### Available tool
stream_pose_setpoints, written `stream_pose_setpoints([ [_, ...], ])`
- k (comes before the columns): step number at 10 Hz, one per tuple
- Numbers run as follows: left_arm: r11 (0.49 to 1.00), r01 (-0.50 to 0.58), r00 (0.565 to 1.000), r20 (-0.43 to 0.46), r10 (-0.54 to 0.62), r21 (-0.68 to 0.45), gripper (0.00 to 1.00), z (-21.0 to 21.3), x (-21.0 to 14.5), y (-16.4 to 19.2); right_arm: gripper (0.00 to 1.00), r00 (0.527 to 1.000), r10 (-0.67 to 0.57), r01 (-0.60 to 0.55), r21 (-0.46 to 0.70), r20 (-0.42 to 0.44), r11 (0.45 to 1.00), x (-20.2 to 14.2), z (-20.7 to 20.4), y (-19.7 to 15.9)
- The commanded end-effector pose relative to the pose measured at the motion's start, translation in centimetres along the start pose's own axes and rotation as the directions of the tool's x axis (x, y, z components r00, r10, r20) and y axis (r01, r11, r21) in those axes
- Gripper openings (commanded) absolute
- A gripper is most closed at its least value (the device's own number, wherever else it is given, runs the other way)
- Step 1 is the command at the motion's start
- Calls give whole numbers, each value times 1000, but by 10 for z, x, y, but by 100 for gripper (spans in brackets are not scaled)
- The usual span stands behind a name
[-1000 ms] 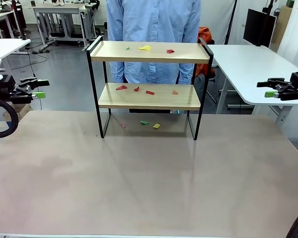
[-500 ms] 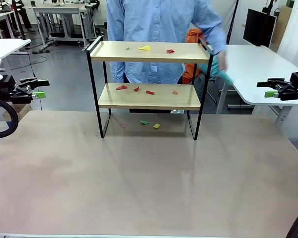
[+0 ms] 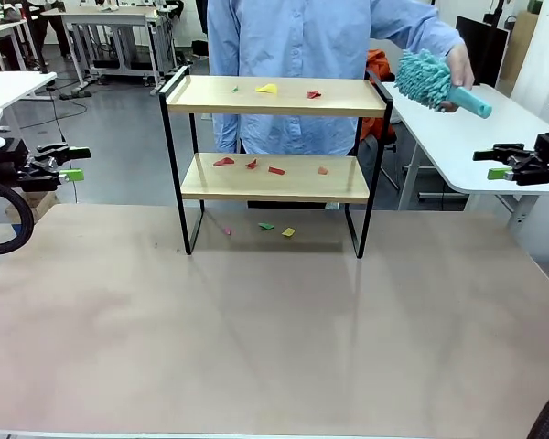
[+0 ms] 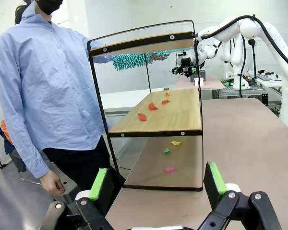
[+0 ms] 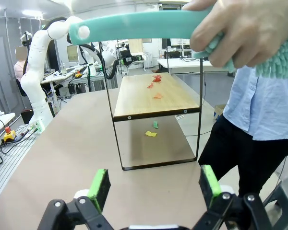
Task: Clean the shelf.
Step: Pick up the Duster handed by the human.
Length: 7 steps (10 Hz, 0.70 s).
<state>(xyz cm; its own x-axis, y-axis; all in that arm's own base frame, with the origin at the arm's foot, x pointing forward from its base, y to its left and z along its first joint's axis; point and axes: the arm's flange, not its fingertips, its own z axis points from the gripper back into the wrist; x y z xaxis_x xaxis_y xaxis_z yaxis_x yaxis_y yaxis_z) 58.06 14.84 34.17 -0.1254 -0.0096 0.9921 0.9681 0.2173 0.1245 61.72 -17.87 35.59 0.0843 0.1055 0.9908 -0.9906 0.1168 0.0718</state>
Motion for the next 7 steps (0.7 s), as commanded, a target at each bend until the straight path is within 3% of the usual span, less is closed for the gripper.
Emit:
stream_pose_setpoints([
  [1,1000,3,1000,-4,-3,-4,100,0,0,0,100,1000,2,-2,0,-5,1000,1,-1,0],
  [7,1000,3,1000,-4,-3,-4,100,0,0,0,100,1000,2,-2,0,-5,1000,1,-1,0],
])
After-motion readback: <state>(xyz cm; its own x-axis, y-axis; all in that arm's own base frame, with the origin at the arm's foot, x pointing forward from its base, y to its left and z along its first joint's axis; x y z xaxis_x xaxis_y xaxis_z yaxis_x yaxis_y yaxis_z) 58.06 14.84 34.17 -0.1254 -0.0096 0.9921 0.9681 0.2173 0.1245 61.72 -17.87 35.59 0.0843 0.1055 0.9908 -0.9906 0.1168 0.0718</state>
